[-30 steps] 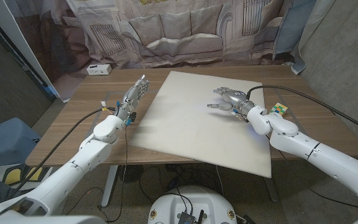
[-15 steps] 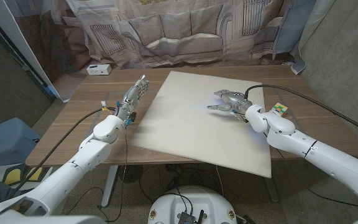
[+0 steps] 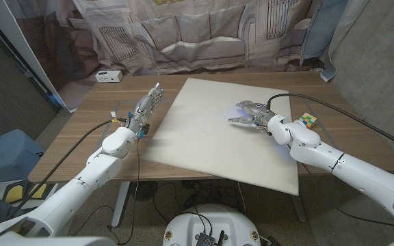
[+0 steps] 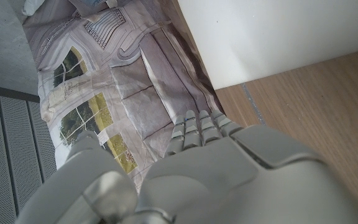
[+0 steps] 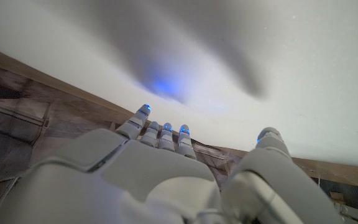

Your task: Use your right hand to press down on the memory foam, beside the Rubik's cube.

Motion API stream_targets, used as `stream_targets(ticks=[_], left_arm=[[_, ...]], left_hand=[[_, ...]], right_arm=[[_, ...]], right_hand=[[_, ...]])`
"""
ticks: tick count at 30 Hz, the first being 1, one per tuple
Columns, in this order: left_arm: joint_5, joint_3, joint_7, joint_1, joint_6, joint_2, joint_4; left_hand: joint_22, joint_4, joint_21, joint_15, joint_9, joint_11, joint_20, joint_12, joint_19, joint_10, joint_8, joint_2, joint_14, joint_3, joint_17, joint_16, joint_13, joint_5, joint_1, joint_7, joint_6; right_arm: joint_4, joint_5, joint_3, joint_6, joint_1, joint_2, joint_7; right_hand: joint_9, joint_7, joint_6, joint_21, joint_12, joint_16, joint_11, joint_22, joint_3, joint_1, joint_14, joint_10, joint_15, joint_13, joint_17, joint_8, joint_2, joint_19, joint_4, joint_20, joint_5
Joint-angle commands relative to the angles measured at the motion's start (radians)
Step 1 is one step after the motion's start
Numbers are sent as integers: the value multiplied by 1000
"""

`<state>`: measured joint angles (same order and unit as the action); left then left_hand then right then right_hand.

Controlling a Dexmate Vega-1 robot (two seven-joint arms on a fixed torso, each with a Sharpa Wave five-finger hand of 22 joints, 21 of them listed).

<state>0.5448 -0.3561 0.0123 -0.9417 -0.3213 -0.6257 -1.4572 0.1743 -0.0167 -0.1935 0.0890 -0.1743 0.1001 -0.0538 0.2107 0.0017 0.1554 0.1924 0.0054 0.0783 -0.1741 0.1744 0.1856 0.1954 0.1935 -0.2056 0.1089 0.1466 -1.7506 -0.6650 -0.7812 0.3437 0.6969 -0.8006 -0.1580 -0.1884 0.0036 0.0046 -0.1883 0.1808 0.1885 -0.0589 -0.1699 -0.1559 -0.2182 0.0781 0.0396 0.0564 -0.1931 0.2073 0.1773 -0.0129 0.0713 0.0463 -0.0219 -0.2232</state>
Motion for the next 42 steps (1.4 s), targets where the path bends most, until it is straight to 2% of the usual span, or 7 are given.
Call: stream_targets(ticks=[1, 6, 9, 13, 33, 42], left_arm=[[-2, 3, 5, -4, 10, -8, -16], [-3, 3, 7, -5, 18, -12, -24], [-3, 3, 10, -6, 22, -12, -27], [-1, 2, 11, -8, 26, -12, -29], [2, 3, 21, -21, 31, -11, -34], [1, -5, 14, -12, 33, -3, -29]], left_hand=[[4, -4, 2, 1, -3, 1, -1, -1, -7, -4, -4, 9, -5, -2, 5, -1, 1, 3, -6, -8, 2], [4, -4, 2, 2, -3, 1, -1, -1, -8, -4, -3, 9, -5, -2, 5, -1, 1, 3, -6, -9, 3], [4, -5, 2, 2, -3, -1, -2, -1, -8, -4, -3, 10, -5, -2, 5, -1, 1, 3, -7, -11, 5], [4, -5, 2, 3, -4, -2, -4, -1, -8, -5, -3, 11, -7, -3, 4, -2, 1, 3, -8, -11, 5], [4, -9, 1, 3, -4, -1, -12, -1, -11, -6, -2, 18, -7, -6, 4, -1, 1, 2, -13, -14, 8], [4, -11, 2, 2, -4, -2, -18, 0, -13, -5, -2, 22, -6, -8, 4, 0, 1, 2, -16, -15, 10]], right_arm=[[12, -10, -22, 24, -11, 7, -12], [14, -25, -34, 44, -18, 9, -27], [19, -11, -32, 44, -18, 12, -31], [27, -17, -42, 53, -26, 16, -41], [55, -8, -67, 68, -37, 24, -59], [63, -5, -77, 75, -45, 25, -70]], right_hand=[[-3, -2, -25, -1, 1, 2, 0, -4, 6, 14, 12, 4, 0, -3, 5, -2, -1, 0, -3, -5, 3], [-3, -2, -35, -5, 12, 11, 5, -4, 11, 27, 0, -16, -11, -4, 7, 1, -2, 7, -8, -4, 6], [-3, 5, -18, -7, 10, 13, -8, -4, 13, 33, 0, -6, -14, -4, 7, 11, -2, 13, -9, -2, 7], [-3, 5, 9, -10, 12, 15, -13, -4, 14, 36, -2, -5, -11, -4, 8, 23, -4, 20, -10, 1, 7], [-4, 4, -14, -15, 10, 13, -12, -4, 9, 34, 8, 15, -4, -5, 7, 15, -15, 39, -7, 2, 7], [-5, 12, -20, -29, 16, 17, -30, -4, -4, 12, -4, 14, 1, -6, 3, 17, -29, 90, 7, -5, 10]])
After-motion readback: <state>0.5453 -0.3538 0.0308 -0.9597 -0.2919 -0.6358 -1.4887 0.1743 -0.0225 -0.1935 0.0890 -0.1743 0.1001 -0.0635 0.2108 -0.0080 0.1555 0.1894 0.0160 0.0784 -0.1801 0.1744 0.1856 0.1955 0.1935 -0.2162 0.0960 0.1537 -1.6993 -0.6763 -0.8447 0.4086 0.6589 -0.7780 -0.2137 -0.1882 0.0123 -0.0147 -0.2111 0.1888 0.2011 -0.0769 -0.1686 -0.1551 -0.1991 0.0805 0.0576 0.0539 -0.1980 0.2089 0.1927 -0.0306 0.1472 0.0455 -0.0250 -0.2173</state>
